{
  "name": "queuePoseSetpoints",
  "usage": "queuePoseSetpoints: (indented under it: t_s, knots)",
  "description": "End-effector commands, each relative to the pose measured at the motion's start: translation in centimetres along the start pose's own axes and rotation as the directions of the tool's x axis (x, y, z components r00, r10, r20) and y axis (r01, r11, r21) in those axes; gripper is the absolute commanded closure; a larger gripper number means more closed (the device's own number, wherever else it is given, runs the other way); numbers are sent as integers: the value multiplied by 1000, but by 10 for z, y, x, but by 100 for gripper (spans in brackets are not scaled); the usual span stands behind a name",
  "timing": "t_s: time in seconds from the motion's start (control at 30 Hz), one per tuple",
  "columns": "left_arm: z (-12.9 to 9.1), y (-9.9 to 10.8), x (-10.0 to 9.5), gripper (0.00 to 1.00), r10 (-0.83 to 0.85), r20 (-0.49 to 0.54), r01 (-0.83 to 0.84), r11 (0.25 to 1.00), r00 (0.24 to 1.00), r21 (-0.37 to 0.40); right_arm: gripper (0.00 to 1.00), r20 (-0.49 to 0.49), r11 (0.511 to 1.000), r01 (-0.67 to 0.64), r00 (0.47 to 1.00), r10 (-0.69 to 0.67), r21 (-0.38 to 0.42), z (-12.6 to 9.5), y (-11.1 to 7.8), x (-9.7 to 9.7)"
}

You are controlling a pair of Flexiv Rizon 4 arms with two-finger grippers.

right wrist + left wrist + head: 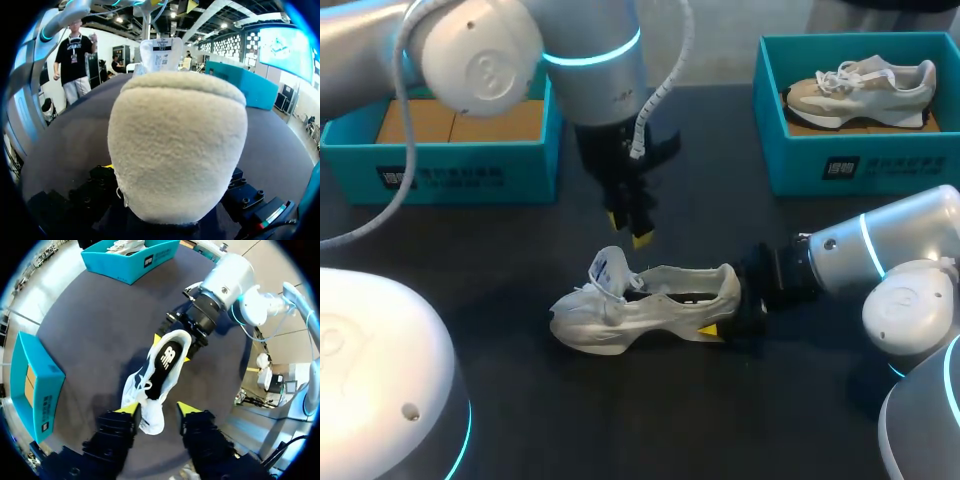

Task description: Take the shoe out of the shoebox, open the shoe tongue, remove and reinsert the insole, then place the shoe into the shoebox

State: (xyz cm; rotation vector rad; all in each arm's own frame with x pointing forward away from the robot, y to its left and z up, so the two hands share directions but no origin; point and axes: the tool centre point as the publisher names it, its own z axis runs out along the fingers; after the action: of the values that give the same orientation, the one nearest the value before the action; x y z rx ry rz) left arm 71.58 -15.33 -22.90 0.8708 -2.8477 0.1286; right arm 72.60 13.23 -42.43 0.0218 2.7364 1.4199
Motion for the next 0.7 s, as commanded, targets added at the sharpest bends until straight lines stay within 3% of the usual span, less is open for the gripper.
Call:
queuePoseSetpoints:
  t_s: [0.03, 0.5, 0.53, 0.57, 0.7]
  knots:
    - [1, -4, -3, 100, 2, -9, -2, 1000, 1000, -17, 100, 2, 1000, 0, 1000, 0, 3, 4, 0, -1]
    - [1, -4, -3, 100, 2, -9, -2, 1000, 1000, -17, 100, 2, 1000, 0, 1000, 0, 3, 4, 0, -1]
    - [5, -5, -3, 100, 45, 12, -44, 998, 999, -35, 100, 2, 1000, 0, 1000, 0, 3, 4, 0, -1]
    - [8, -6, -3, 100, 60, -9, -60, 998, 998, -15, 100, 2, 1000, 0, 1000, 0, 3, 4, 0, -1]
    - [15, -14, 0, 100, 213, 63, -215, 976, 975, 21, 100, 2, 1000, 0, 1000, 0, 3, 4, 0, -1]
